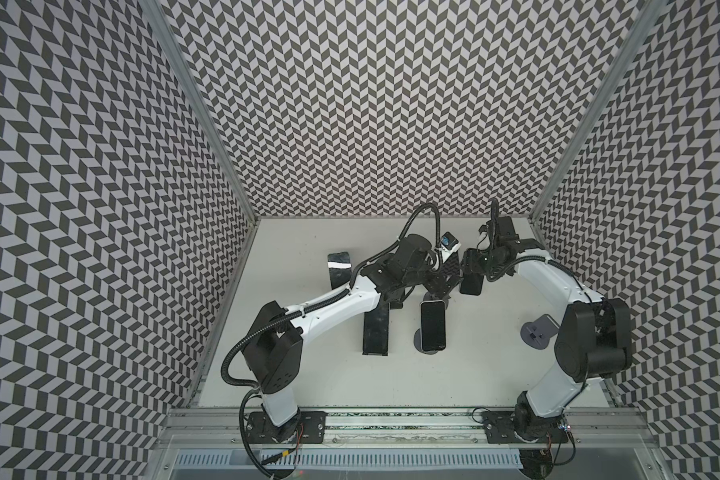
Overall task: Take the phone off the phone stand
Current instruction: 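Carry both teal-edged phones toward the purple phone near the far wall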
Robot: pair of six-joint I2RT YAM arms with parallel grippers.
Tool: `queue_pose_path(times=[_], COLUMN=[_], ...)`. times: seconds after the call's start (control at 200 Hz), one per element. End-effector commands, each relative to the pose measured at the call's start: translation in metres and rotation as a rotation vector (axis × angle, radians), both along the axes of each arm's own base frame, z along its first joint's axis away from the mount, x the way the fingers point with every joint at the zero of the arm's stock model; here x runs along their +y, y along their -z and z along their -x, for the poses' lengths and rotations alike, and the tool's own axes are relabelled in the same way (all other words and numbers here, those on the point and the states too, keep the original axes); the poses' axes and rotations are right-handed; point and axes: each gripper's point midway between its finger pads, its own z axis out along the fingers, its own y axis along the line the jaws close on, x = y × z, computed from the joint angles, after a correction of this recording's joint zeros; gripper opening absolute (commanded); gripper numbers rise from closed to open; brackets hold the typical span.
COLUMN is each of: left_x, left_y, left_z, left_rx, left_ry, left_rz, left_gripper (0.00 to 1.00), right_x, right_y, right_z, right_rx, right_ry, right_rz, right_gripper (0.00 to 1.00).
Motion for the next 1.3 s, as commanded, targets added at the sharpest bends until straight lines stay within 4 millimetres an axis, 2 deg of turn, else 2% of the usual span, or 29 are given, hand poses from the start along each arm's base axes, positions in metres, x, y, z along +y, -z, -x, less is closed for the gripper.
queue_pose_path(times=[0.0, 0.335, 0.691, 0.921, 1.297], left_x=[0.0, -0.002, -0.008, -0.002, -0.005], left_y=[-0.016, -0.02, -0.021, -0.018, -0.013], left_z=[-0.003, 0.0, -0.002, -0.009, -0.018], left_rx=[-0.041, -0.021, -0.019, -0.032, 0.0], left_ry=[0.003, 0.01, 0.02, 0.004, -0.007], left_rz=[0.002, 0.036, 0.039, 0.01, 0.023], left_gripper=[0.97, 0.97, 0.97, 0.98, 0.99], right_x=[-0.009, -0.015, -0.031, -0.037, -0.042], right_y=[-0.027, -0.024, -0.007, -0.003, 0.0], right_z=[-0.007, -0.013, -0.018, -0.021, -0.035], right_rx=[-0.088, -0.072, -0.023, -0.018, -0.017], right_ry=[0.022, 0.023, 0.04, 0.055, 0.065], right_rz=[0.0, 0.01, 0.044, 0.068, 0.087], right_gripper=[0.47, 0.47, 0.47, 0.47, 0.47])
